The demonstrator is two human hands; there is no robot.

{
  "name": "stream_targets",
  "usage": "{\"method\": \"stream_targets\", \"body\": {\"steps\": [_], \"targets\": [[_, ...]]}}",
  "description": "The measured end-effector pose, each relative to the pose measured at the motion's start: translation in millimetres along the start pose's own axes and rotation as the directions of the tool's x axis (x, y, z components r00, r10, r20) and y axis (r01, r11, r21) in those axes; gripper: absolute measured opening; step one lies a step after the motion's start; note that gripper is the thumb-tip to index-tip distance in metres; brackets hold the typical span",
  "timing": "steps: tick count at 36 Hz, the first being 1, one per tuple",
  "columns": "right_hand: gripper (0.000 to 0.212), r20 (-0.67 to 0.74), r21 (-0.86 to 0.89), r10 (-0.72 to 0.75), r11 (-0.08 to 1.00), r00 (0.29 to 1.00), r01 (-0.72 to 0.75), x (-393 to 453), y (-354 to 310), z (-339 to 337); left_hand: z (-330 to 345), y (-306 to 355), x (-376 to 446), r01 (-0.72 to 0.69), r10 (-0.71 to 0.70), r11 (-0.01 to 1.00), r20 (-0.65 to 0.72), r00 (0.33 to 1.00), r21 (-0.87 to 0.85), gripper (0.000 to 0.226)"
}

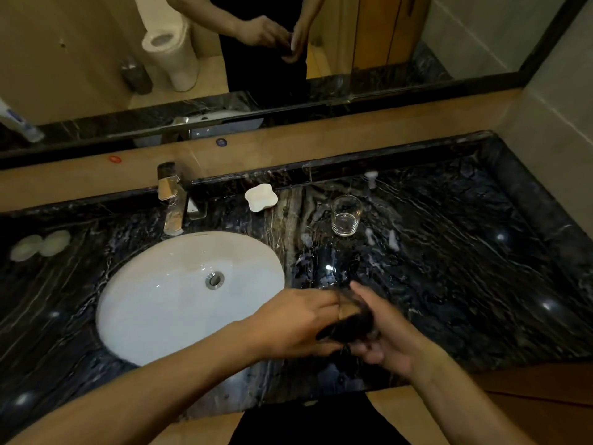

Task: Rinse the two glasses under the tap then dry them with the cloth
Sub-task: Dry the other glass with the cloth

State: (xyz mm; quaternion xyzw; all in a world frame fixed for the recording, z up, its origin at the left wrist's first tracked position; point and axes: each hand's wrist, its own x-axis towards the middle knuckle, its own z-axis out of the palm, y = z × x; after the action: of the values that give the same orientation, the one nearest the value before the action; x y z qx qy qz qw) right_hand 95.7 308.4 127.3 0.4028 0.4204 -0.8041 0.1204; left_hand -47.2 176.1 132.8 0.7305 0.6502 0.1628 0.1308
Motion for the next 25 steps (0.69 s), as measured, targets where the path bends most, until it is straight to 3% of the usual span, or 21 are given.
{"method": "stream_targets", "body": {"steps": [2,3,5,6,7,9,10,11,13,15,17,19,22,25], "targets": [[0.051,0.089,-0.061,0.074,0.996,0.993,-0.068,-4,3,-2,-2,-3,-2,0.009,-0.006,0.998,0.041,0.999,-0.060,0.057],[0.053,0.088,-0.106,0.030,0.994,0.996,-0.020,-2,6,-3,-5,-1,-2,0.082,-0.075,0.984,0.047,0.996,-0.161,0.054],[0.045,0.018,-0.243,-0.213,0.947,0.977,0.211,1,11,-5,-10,1,1,0.317,-0.292,0.857,0.123,0.948,-0.406,0.048],[0.052,0.031,-0.394,-0.348,0.857,0.937,0.332,0,11,-8,-12,1,4,0.424,-0.392,0.757,0.174,0.903,-0.497,0.045],[0.073,0.102,-0.585,-0.430,0.703,0.897,0.404,0,10,-13,-14,0,7,0.499,-0.465,0.675,0.212,0.859,-0.543,0.041],[0.108,0.236,-0.881,-0.450,0.275,0.861,0.385,0,7,-12,-16,-2,12,0.578,-0.549,0.606,0.238,0.801,-0.548,0.026],[0.114,0.255,-0.936,-0.469,0.100,0.845,0.338,2,7,-8,-16,-1,14,0.592,-0.569,0.581,0.241,0.786,-0.559,0.021],[0.114,0.253,-0.955,-0.514,0.003,0.819,0.297,3,9,-4,-14,2,16,0.590,-0.577,0.554,0.240,0.780,-0.587,0.019],[0.103,0.241,-0.960,-0.626,-0.041,0.742,0.277,6,12,2,-12,9,17,0.558,-0.565,0.536,0.222,0.794,-0.633,0.019],[0.095,0.194,-0.952,-0.642,0.060,0.742,0.301,4,7,1,-15,14,15,0.516,-0.514,0.598,0.200,0.834,-0.614,0.022],[0.087,0.176,-0.888,-0.527,0.279,0.831,0.365,-1,-4,-4,-24,14,12,0.396,-0.358,0.748,0.179,0.916,-0.532,0.039],[0.079,0.255,-0.738,-0.368,0.524,0.894,0.426,-3,-9,-15,-35,13,8,0.220,-0.151,0.859,0.182,0.972,-0.463,0.053],[0.082,0.423,-0.469,-0.140,0.812,0.895,0.348,-3,-7,-28,-51,15,7,0.133,-0.028,0.887,0.236,0.971,-0.442,0.055],[0.071,0.553,-0.231,-0.074,0.943,0.830,0.238,-4,0,-33,-67,8,4,0.236,-0.105,0.839,0.280,0.954,-0.490,0.047]]}}
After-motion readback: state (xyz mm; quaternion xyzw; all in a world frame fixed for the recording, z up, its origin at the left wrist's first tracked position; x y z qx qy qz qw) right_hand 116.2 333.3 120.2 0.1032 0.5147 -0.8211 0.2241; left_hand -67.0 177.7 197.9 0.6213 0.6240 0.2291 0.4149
